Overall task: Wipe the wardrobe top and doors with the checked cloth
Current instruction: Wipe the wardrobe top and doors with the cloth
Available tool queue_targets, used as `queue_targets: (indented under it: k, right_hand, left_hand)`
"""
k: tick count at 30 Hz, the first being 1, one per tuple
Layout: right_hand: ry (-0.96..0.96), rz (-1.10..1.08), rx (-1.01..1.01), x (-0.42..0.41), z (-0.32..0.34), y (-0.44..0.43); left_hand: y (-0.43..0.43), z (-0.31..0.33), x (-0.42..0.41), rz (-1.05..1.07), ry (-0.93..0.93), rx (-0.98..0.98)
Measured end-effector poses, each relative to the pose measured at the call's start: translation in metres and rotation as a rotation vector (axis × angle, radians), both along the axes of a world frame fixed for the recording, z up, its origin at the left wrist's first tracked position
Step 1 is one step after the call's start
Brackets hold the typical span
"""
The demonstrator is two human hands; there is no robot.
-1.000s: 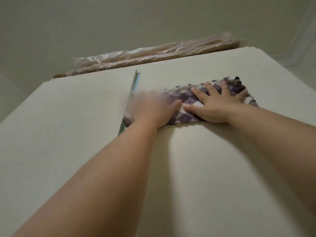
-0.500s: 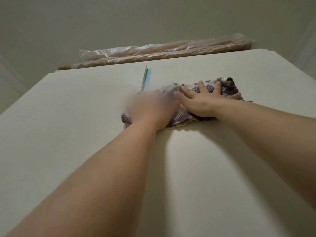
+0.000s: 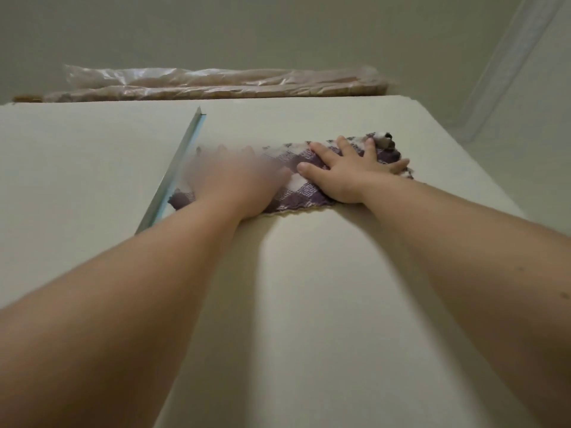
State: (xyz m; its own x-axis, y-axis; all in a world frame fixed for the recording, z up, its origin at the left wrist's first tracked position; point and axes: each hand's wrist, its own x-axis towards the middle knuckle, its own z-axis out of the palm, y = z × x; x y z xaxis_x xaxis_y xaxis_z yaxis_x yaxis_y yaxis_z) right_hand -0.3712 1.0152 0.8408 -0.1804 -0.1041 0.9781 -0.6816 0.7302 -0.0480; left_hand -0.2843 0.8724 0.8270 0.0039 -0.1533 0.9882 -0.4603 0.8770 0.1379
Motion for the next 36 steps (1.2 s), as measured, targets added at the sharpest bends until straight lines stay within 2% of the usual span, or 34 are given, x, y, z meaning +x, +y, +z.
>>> queue_targets:
  k: [12, 28, 36]
  right_hand:
    - [-0.061, -0.028, -0.085, -0.063, -0.027, 0.091]
    - [-0.078, 0.012, -0.126, -0.077, -0.112, 0.109]
    - [-0.099, -0.034, -0.143, -0.076, -0.15, 0.103]
  left_hand:
    - [0.091, -0.014, -0.061, -0.05, -0.052, -0.054]
    - [0.112, -0.092, -0.074, -0.088, -0.093, -0.054]
    - [0.104, -0.123, -0.07, -0.107, -0.116, -0.07]
